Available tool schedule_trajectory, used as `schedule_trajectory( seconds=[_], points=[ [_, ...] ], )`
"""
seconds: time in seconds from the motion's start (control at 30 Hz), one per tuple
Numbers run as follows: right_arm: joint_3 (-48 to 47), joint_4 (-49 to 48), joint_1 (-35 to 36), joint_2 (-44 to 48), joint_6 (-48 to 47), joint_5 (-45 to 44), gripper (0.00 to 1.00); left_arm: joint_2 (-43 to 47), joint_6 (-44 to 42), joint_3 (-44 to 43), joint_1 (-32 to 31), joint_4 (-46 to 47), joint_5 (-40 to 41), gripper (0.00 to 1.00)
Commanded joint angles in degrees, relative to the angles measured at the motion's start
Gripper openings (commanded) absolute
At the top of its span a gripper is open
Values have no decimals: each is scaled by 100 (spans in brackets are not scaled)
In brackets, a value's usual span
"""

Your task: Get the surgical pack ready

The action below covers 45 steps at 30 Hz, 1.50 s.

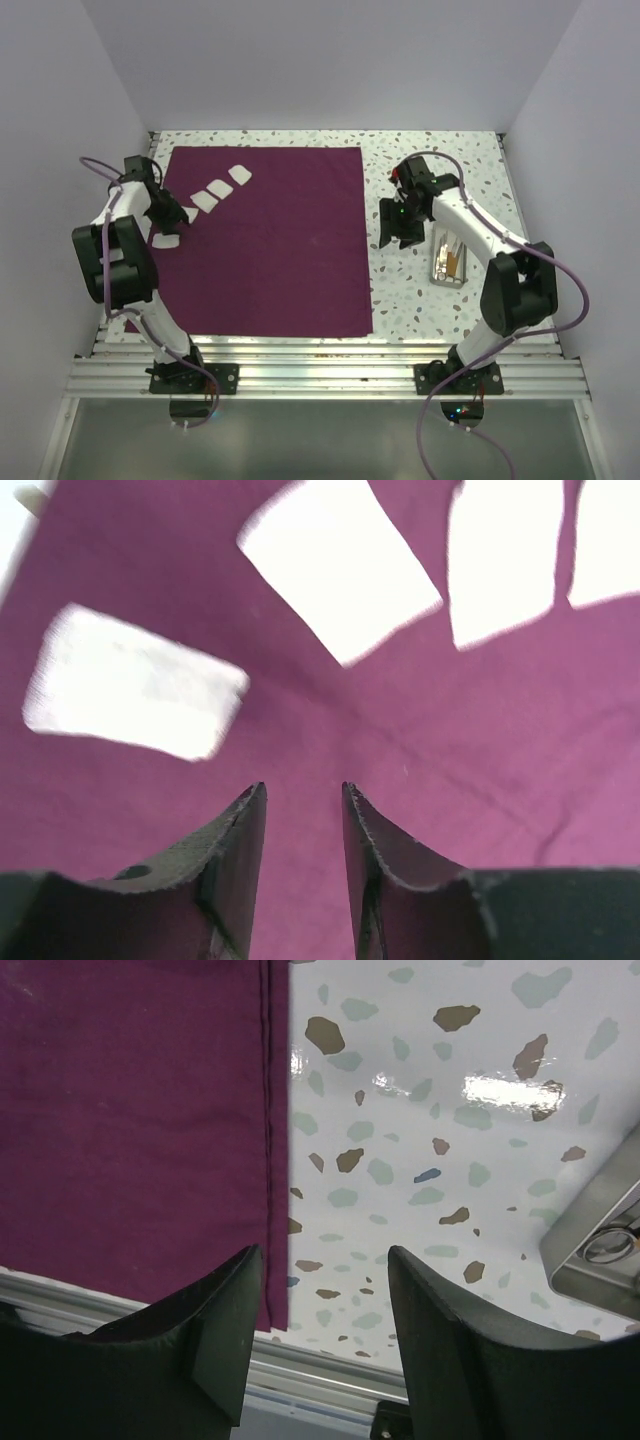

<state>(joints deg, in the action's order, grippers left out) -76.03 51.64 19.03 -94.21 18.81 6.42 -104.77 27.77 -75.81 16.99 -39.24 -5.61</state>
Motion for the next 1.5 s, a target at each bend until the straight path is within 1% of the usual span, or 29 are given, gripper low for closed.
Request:
schedule_trajectory(
  seconds=[0.0, 0.1, 0.13, 0.2, 0.23, 0.3, 0.37, 0.47, 0.53, 0.63, 0.7, 0.77, 0.8, 0.83, 0.87, 0.9, 0.97, 1.03, 1.13, 1.23, 1.33, 1.47],
  points=[
    [-184, -66, 48, -141, -26, 334, 57, -297, -105, -592, 146, -127, 349, 38],
    [-272, -92, 57, -325, -105, 483, 57, -675, -255, -987, 155, -232, 437, 34],
    [-316, -84, 57, -413, -114, 492, 57, -894, -185, -1241, 155, -424, 542, 31],
    [-342, -119, 66, -484, -140, 597, 57, -1019, -18, -1392, 155, -768, 858, 18],
    [-360, -145, 66, -501, -132, 633, 57, -1002, 148, -1366, 146, -786, 955, 18],
    [-395, -163, 57, -580, -141, 729, 57, -923, 237, -1296, 155, -734, 1035, 23],
    [-465, -180, 66, -633, -141, 782, 57, -747, 422, -1156, 155, -716, 1140, 25],
    [-535, -206, 75, -642, -158, 835, 58, -597, 712, -997, 243, -848, 1185, 30],
    [-553, -215, 75, -651, -167, 922, 58, -475, 896, -857, 391, -857, 1185, 32],
    [-501, -233, 92, -625, -167, 1011, 57, -308, 941, -672, 628, -769, 1045, 36],
    [-439, -286, 93, -598, -123, 1107, 58, -289, 871, -611, 761, -734, 930, 39],
    [-325, -330, 127, -546, -79, 1186, 58, -307, 705, -610, 893, -602, 597, 41],
    [-281, -321, 128, -528, -62, 1213, 58, -351, 556, -750, 919, -611, 587, 41],
    [-220, -330, 128, -528, -61, 1248, 58, -473, 511, -855, 946, -811, 613, 41],
    [-202, -338, 145, -545, -44, 1318, 58, -509, 458, -926, 929, -848, 622, 43],
    [-193, -330, 154, -537, -44, 1327, 58, -527, 344, -988, 946, -848, 596, 47],
    [-202, -339, 180, -563, -70, 1310, 58, -527, 230, -962, 972, -778, 587, 50],
    [-385, -129, 180, -651, -123, 1257, 58, -465, 45, -866, 964, -655, 587, 53],
    [-536, -75, 172, -616, -246, 1196, 58, -413, -105, -699, 990, -532, 455, 54],
    [-509, -101, 180, -642, -264, 1257, 58, -386, -166, -576, 999, -584, 516, 52],
    [-369, -206, 172, -677, -194, 1301, 58, -368, -219, -426, 1051, -392, 456, 50],
    [-290, -224, 180, -668, -237, 1301, 58, -544, -211, -487, 1104, -277, 289, 43]
  ],
)
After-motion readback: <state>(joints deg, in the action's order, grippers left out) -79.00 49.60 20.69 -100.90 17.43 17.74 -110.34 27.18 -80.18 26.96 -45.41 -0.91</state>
